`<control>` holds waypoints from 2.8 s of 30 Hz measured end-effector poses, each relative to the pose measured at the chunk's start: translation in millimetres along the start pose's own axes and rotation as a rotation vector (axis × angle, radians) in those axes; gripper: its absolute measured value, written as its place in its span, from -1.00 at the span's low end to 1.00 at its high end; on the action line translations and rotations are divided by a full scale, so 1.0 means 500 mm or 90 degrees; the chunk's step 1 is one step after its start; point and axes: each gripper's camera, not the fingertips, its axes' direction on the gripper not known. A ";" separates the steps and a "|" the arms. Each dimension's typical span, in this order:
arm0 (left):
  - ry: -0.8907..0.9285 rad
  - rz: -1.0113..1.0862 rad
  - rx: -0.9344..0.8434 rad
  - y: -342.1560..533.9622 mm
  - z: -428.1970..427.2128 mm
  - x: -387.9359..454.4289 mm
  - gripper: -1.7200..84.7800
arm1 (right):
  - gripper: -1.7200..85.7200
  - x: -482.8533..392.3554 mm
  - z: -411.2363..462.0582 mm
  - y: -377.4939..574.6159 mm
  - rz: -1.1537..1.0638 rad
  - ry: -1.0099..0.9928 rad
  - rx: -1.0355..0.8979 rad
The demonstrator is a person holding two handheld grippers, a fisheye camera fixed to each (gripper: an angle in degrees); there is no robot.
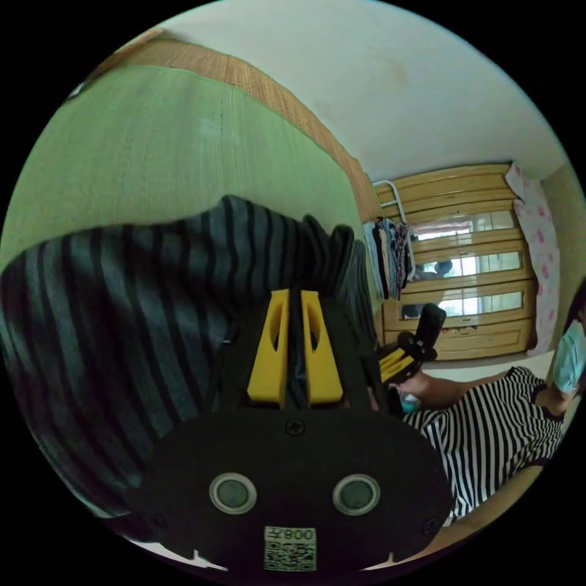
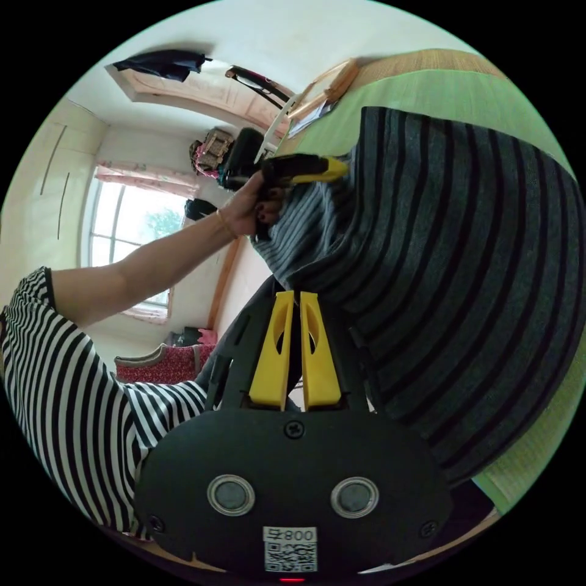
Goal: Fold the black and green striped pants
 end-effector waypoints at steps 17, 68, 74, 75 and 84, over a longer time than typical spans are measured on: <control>-0.061 -0.043 -0.026 0.222 -0.217 -0.018 -0.78 | -0.96 -0.138 -0.019 -0.146 -0.013 0.037 -0.010; -0.128 -0.056 0.056 0.670 -0.277 0.150 -0.93 | -0.91 -0.370 -0.001 -0.538 -0.176 0.421 -0.045; -0.137 -0.071 0.057 0.688 -0.216 0.157 -0.93 | -0.90 -0.291 0.020 -0.549 -0.095 0.411 -0.084; -0.148 -0.065 0.062 0.690 -0.213 0.165 -0.93 | -0.90 -0.291 0.005 -0.545 -0.105 0.408 -0.073; -0.227 0.020 0.067 0.699 -0.101 0.258 -0.95 | -0.92 -0.279 -0.088 -0.472 -0.105 0.345 0.018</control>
